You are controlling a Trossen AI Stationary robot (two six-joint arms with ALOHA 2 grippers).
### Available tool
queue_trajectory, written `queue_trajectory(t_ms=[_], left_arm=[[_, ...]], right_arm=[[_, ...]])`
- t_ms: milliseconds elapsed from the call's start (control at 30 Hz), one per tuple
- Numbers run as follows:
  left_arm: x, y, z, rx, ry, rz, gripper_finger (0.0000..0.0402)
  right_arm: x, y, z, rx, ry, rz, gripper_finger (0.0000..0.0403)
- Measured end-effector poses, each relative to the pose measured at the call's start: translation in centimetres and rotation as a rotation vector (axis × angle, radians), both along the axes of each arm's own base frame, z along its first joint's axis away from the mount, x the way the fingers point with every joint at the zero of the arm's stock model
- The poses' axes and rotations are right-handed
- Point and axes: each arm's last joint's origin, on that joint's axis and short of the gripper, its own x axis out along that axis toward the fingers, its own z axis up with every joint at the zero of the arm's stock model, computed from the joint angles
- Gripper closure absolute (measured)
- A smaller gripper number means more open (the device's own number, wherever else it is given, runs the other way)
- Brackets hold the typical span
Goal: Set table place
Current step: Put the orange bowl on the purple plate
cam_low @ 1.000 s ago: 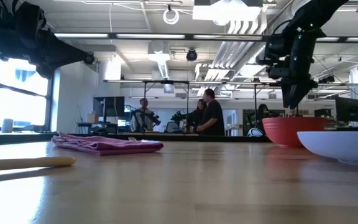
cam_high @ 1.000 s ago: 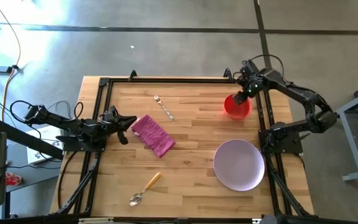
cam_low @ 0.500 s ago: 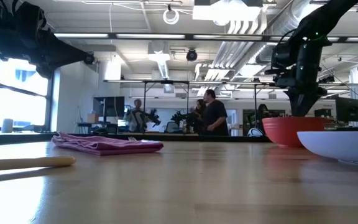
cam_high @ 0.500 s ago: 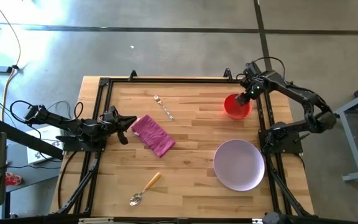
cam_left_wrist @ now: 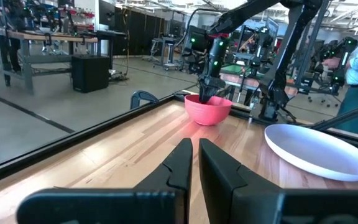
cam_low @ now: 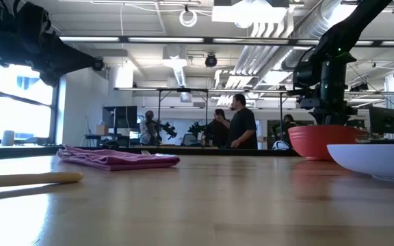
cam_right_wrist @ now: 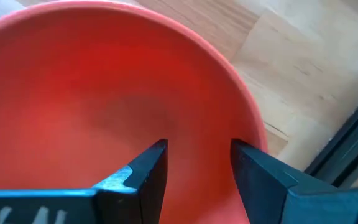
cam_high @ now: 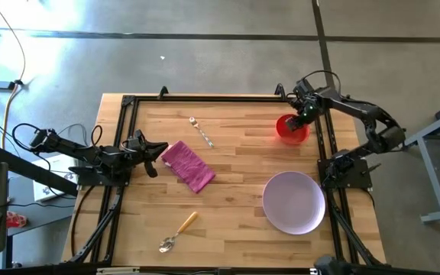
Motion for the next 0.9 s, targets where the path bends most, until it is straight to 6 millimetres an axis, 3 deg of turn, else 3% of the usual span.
queue_trajectory(t_ms=[467,700,900], left_arm=[[0.0,0.0,0.0,0.000,0.004,0.000,0.0382],[0.0,0.0,0.0,0.001,0.004,0.000,0.0383],[0.0,0.0,0.0,0.001,0.004,0.000,0.0383]], right_arm=[[2.5,0.2,2.7,-0.046,-0.025,0.103,0.0236],[1.2,-0.1,3.0,-0.063,0.122,0.131,0.0236],[-0.1,-1.0,3.1,-0.065,0.110,0.096,0.0236]])
